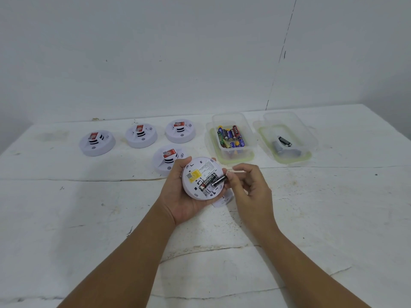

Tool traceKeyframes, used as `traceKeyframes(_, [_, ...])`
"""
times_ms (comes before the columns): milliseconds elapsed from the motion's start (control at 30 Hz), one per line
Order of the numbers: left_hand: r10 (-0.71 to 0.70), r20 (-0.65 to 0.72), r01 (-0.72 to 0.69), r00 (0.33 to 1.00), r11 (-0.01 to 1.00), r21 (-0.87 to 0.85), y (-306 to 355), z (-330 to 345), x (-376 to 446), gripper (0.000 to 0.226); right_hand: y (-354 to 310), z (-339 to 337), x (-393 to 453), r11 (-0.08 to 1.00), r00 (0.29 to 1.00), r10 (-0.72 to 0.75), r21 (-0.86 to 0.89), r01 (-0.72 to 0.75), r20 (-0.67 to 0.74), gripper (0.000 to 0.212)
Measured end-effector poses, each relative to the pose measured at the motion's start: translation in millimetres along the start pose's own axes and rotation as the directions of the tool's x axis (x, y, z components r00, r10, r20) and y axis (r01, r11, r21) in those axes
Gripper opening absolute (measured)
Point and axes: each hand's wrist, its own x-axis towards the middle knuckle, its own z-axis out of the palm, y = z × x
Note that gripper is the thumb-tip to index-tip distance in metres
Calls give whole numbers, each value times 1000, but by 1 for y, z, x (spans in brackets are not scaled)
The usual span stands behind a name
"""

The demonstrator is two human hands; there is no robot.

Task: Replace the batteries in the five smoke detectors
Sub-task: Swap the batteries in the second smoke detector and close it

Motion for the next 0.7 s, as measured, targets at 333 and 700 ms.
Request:
traceKeyframes(333, [4, 18, -5, 1000, 998, 61, 1, -2, 1, 56, 6, 2, 3, 964, 982, -160, -199, 177, 100, 8])
traceKeyframes(700, [31, 54, -34, 998, 998, 59, -1, -4, -2, 55, 14, 5, 3, 919, 963, -234, -293, 264, 132, 12])
